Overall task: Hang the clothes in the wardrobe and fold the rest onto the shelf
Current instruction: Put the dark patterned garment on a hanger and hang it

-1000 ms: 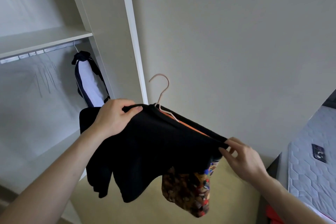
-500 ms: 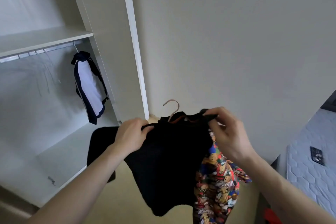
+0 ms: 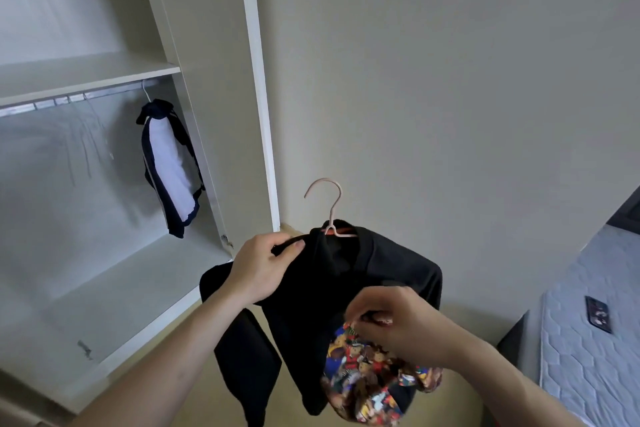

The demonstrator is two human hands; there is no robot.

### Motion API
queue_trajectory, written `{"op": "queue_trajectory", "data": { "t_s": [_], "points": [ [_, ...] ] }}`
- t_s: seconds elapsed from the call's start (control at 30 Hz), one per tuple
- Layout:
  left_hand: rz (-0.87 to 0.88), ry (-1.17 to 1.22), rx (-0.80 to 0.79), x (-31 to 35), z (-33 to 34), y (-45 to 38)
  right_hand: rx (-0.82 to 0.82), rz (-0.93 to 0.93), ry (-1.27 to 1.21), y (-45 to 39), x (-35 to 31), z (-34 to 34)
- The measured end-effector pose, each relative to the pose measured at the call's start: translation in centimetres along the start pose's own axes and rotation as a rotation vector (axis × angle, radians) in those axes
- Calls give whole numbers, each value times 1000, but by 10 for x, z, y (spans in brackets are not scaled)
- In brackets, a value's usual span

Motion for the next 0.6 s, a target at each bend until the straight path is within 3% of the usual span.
{"op": "queue_trajectory", "data": {
  "t_s": [0.07, 0.23, 0.4, 0.6],
  "points": [
    [25, -11, 17, 4, -6, 1, 99, -4, -10, 3, 2, -17],
    [102, -18, 62, 12, -22, -3, 546, -61, 106, 4, 8, -76],
    [90, 25, 59, 5, -32, -12, 461, 4, 283, -15, 26, -93],
    [51, 38, 27, -4, -30, -23, 432, -55, 238, -36, 24, -83]
  ]
}}
Point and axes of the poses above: each hand's wrist, its own y-axis away from the middle knuckle, its own z-axis out of the palm, x = y × z, the point moved 5 cm from there along -y, towards the middle knuckle, and after that the axes turned 13 degrees about -y, right-handed, at the moved point
